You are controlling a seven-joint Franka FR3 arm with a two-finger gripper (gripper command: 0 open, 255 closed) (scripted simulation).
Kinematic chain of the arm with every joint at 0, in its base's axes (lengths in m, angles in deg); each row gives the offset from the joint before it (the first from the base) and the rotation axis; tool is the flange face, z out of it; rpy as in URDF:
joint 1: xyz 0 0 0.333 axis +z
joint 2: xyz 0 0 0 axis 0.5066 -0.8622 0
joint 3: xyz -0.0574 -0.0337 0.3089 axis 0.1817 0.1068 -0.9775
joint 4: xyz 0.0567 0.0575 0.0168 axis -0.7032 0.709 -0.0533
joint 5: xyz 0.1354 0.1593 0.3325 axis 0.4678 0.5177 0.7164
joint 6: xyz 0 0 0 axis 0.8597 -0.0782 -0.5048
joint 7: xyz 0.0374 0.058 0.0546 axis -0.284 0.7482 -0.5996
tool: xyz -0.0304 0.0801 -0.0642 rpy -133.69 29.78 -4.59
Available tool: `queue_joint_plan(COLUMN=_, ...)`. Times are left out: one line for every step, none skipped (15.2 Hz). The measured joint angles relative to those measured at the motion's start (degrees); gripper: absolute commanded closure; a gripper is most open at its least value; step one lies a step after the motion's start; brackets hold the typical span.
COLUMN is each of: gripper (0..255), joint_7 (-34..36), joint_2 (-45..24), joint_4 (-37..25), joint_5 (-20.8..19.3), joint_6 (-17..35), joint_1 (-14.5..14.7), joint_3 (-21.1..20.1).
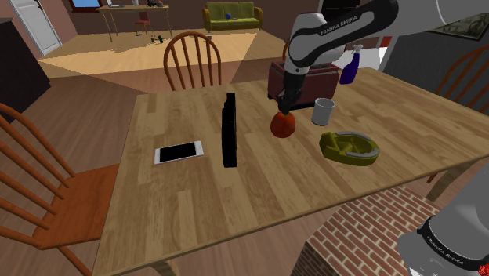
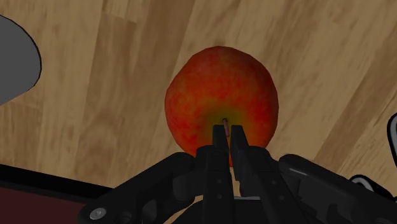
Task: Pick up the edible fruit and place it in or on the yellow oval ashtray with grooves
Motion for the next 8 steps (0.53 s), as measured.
queue_joint_plan(gripper=255, joint_7=0.0, joint_2=0.0, joint_4=0.0, joint_5=0.0, joint_6=0.0, joint_1=0.0, joint_3=0.0)
queue_joint_plan(gripper=255, joint_7=0.0, joint_2=0.0, joint_4=0.0, joint_5=0.0, joint_6=0.0, joint_1=0.0, joint_3=0.0)
queue_joint_plan(gripper=255, joint_7=0.0, joint_2=0.0, joint_4=0.0, joint_5=0.0, joint_6=0.0, joint_1=0.0, joint_3=0.0)
queue_joint_plan(gripper=255, joint_7=0.0, joint_2=0.1, joint_4=-0.2, joint_5=0.0, joint_6=-0.3, joint_1=0.0, joint_3=0.0)
queue_joint_plan(gripper=255, joint_7=0.0, joint_2=0.4, joint_4=-0.3, joint_5=-0.1, joint_6=-0.8, joint_1=0.0, joint_3=0.0)
queue_joint_plan(gripper=255, joint_7=0.2, joint_2=0.6, joint_4=-0.7, joint_5=-0.1, joint_6=-1.4, joint_1=0.0, joint_3=0.0)
queue_joint_plan(gripper=255, joint_7=0.3, joint_2=0.9, joint_4=-1.0, joint_5=-0.2, joint_6=-2.0, joint_1=0.0, joint_3=0.0)
queue_joint_plan(gripper=255, joint_7=0.3, joint_2=1.3, joint_4=-1.2, joint_5=-0.2, joint_6=-2.5, joint_1=0.0, joint_3=0.0)
